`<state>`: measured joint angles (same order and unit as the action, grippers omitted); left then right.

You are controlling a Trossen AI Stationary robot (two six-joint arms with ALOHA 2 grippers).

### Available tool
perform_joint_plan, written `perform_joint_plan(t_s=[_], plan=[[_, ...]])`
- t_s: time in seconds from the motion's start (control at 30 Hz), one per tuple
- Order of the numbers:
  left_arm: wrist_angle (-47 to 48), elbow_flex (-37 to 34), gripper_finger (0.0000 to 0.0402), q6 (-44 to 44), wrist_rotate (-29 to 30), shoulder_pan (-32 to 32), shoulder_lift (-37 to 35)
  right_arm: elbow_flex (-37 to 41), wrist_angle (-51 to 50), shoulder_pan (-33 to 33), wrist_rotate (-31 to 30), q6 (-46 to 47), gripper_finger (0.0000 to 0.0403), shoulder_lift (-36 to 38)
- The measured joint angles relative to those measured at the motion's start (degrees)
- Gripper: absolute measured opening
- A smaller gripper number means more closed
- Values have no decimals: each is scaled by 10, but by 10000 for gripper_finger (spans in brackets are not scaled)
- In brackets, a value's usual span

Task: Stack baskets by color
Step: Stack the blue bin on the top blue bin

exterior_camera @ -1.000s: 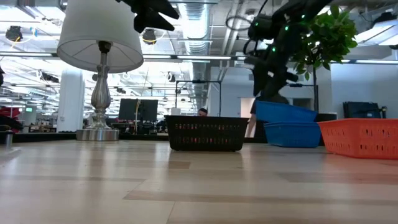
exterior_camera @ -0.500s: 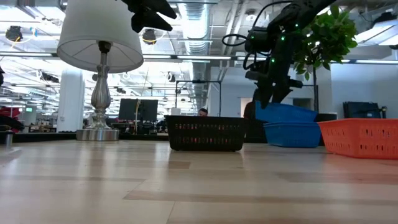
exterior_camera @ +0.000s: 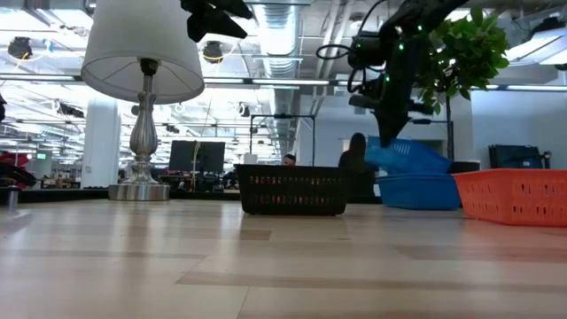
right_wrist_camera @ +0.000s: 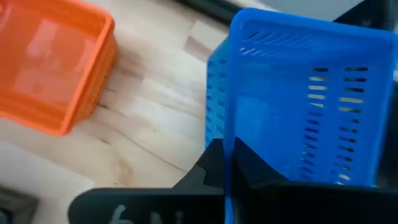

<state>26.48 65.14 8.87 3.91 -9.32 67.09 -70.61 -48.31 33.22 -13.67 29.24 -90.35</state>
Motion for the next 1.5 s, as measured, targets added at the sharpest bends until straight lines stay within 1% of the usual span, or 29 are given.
perform_joint_plan(t_s=[0.2,0.37,0.47,0.7,0.9,1.0,1.17,1.37,1.5], plan=[[2,0,217,-10,0,7,0,-52,-93,-10,-51,71,6,0],[4,0,217,-36,0,16,0,-54,-129,-10,-48,128,5,-1],[15,0,217,-47,0,19,0,-52,-137,-17,-47,146,3,-20],[43,0,217,-63,-6,25,0,-52,-133,-21,-43,157,3,-83],[54,0,217,-63,-17,25,0,-52,-124,-30,-32,167,14,-107],[55,0,217,-63,-17,25,0,-52,-99,-35,-22,148,35,-110],[54,0,217,-62,-16,25,0,-52,-78,-35,-14,145,80,-111],[53,0,217,-49,-9,25,0,-52,-71,-1,2,173,142,-111],[53,0,217,-35,-5,25,0,-52,-62,15,15,160,187,-106]])
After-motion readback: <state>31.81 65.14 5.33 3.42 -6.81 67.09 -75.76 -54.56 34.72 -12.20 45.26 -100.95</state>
